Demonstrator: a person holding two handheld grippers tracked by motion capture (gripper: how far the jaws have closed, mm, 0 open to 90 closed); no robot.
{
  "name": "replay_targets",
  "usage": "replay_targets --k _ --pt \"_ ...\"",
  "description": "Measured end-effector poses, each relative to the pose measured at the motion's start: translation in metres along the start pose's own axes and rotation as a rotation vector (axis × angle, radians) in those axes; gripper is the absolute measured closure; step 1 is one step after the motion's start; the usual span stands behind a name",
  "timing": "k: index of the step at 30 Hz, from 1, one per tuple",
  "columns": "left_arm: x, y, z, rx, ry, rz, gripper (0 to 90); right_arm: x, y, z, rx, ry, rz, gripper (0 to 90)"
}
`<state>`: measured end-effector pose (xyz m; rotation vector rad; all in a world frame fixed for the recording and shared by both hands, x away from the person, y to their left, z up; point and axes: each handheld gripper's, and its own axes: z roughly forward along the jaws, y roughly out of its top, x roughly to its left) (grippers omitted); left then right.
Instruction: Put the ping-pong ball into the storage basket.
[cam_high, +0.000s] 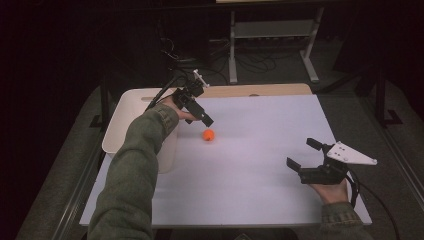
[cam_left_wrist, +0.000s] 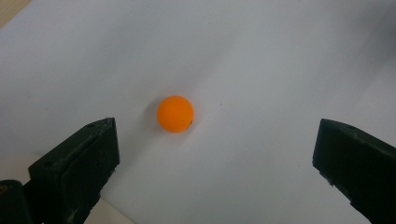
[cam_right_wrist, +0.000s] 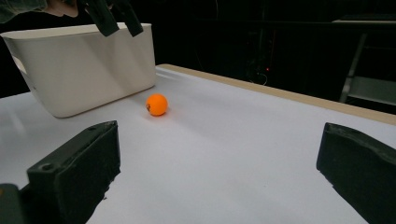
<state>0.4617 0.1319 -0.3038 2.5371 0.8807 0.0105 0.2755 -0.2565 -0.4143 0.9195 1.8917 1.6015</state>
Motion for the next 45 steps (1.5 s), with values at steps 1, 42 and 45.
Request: replay_targets --k 1,42,45 --pt "0.0 0.001 0.002 0.005 0.0 -0.003 0.2 0.0 0.0 0.0 0.001 0.001 0.0 0.0" --pt "0.009 0.018 0.061 0.116 -0.005 -0.093 0.1 0.001 0.001 -0.001 -0.014 0.003 0.004 0.0" --pt "0.01 0.017 0.065 0.126 -0.006 -0.102 0.1 0.001 0.001 -0.001 -0.014 0.003 0.004 0.0"
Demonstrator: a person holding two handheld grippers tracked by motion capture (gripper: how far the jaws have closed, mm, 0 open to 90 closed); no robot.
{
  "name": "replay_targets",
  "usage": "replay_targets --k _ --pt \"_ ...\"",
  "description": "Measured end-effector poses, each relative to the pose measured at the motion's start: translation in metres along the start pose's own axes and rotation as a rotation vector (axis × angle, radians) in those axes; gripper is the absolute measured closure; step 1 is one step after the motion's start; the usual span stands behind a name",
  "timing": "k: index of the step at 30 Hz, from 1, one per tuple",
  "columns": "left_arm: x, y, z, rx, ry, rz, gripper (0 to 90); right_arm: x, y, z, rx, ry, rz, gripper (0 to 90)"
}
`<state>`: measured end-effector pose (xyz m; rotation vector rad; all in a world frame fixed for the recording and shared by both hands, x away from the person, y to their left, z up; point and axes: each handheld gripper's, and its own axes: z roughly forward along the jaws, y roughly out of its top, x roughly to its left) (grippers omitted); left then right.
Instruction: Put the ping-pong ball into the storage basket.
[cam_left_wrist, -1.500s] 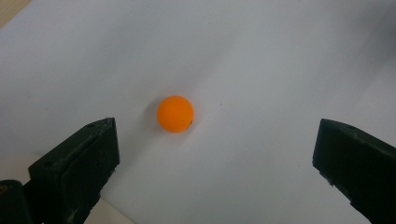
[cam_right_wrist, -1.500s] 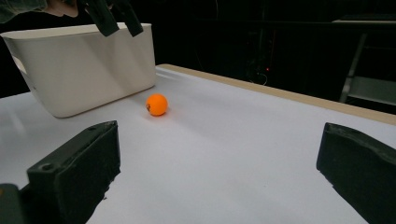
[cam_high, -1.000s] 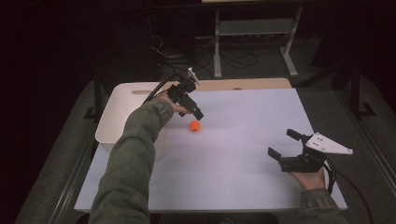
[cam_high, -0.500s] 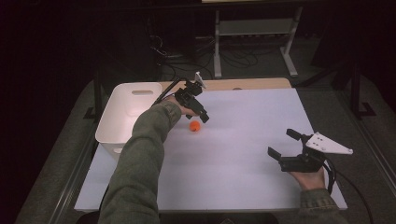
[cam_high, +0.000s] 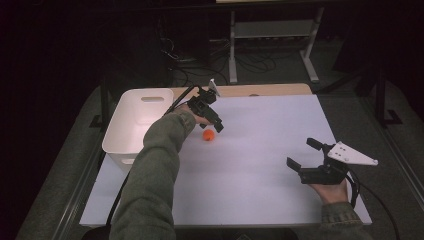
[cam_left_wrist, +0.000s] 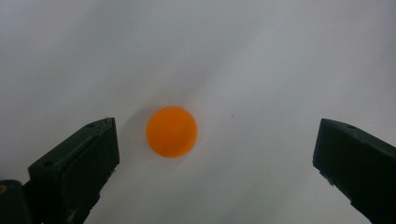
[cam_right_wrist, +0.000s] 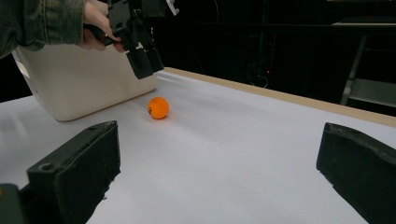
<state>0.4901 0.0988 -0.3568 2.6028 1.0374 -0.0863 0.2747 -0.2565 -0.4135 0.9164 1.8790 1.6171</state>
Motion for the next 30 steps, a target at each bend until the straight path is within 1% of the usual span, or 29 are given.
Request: replay_targets --k 6,8,12,16,25,30 --pt "0.004 0.0 0.006 0.012 0.007 -0.026 0.1 0.0 0.0 0.0 0.001 0.001 0.0 0.0" --pt "0.005 0.0 0.008 0.02 0.007 -0.025 0.2 0.0 0.0 0.0 0.001 0.001 0.001 0.0" --pt "0.008 0.0 0.012 0.025 0.007 -0.04 0.1 0.0 0.0 0.0 0.001 0.002 0.001 0.0" --pt "0.009 0.0 0.016 0.03 0.002 -0.043 0.2 0.0 0.0 0.0 0.001 0.002 0.001 0.0" --pt "0.014 -0.001 0.023 0.042 -0.002 -0.065 0.5 0.0 0.0 0.0 0.0 0.004 0.001 0.0" --pt "0.015 -0.002 0.028 0.069 0.015 -0.071 0.6 0.0 0.0 0.001 0.0 0.005 0.0 0.0"
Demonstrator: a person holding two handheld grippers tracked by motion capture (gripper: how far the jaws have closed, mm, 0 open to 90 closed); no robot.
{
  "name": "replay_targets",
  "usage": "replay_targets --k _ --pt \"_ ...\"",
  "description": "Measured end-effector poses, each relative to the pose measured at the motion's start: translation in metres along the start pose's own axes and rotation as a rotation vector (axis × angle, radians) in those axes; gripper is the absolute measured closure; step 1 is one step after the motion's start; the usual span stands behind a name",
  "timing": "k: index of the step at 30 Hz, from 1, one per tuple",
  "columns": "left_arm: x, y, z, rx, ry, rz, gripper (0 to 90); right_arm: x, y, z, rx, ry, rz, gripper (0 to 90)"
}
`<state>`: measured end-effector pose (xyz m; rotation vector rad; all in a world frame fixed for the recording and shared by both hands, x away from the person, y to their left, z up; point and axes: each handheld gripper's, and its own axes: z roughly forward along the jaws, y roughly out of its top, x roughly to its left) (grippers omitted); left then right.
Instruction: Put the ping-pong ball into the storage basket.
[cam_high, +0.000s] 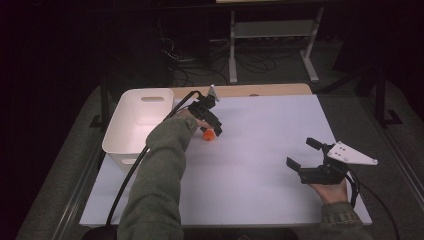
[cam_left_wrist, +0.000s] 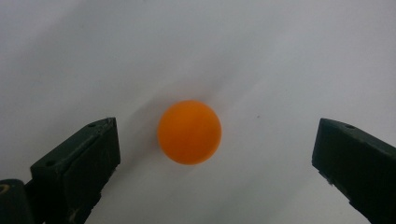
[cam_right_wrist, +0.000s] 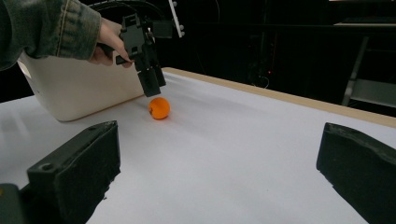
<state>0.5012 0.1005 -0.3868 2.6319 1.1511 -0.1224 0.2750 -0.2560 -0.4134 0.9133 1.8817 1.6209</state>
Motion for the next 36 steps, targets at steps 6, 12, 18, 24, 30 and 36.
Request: replay_targets --k 6,12,18,24,30,36 --pt "0.001 0.0 0.004 -0.002 0.004 -0.011 2.3 0.0 0.0 0.0 0.002 0.0 -0.001 0.0" --pt "0.002 0.0 0.009 0.006 0.01 -0.016 2.8 0.0 0.0 0.0 0.002 0.001 -0.001 0.0" --pt "0.003 -0.001 0.011 0.014 0.021 -0.016 5.0 0.0 0.0 0.0 0.003 0.002 -0.002 0.0" --pt "0.003 -0.001 0.016 0.023 0.025 -0.017 6.5 0.0 0.0 0.0 0.002 0.002 0.001 0.0" --pt "0.004 -0.002 0.017 0.028 0.025 -0.016 7.6 0.0 0.0 0.0 0.002 0.003 -0.001 0.0" --pt "0.003 -0.002 0.019 0.033 0.029 -0.009 11.9 0.0 0.0 0.0 0.001 0.002 0.001 0.0"
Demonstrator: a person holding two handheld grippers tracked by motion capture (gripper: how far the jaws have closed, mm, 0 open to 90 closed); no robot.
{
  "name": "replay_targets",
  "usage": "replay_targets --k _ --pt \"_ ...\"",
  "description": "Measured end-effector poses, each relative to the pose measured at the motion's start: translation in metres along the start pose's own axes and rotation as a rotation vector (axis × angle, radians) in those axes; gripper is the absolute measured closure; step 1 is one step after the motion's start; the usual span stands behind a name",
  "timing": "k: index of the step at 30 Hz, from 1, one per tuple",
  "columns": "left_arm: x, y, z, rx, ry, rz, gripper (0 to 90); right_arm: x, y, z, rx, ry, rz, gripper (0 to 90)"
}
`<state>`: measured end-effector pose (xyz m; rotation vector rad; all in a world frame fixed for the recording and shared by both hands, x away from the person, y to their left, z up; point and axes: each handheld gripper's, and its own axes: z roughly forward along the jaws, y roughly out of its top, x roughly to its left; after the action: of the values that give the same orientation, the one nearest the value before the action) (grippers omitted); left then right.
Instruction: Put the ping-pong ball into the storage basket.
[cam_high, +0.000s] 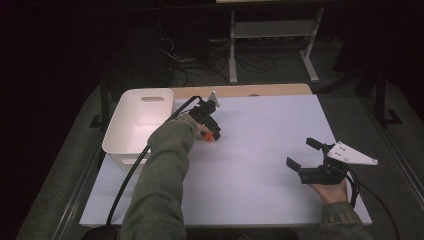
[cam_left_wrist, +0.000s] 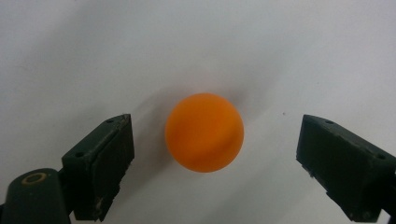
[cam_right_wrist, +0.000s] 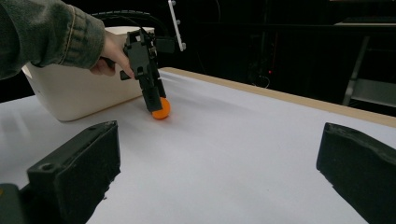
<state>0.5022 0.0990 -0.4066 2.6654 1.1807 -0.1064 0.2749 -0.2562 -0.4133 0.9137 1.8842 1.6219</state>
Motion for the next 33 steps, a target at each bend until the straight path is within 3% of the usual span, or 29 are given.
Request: replay_targets --k 19,33 --pt "0.0018 -0.0008 0.0033 0.01 0.011 -0.004 26.1 -0.0004 0.0001 -0.0008 -0.001 0.0 -0.003 0.0" --pt "0.0005 -0.0014 0.0043 0.011 0.035 0.005 46.0 -0.0002 -0.0001 -0.0008 0.001 0.001 -0.002 0.0"
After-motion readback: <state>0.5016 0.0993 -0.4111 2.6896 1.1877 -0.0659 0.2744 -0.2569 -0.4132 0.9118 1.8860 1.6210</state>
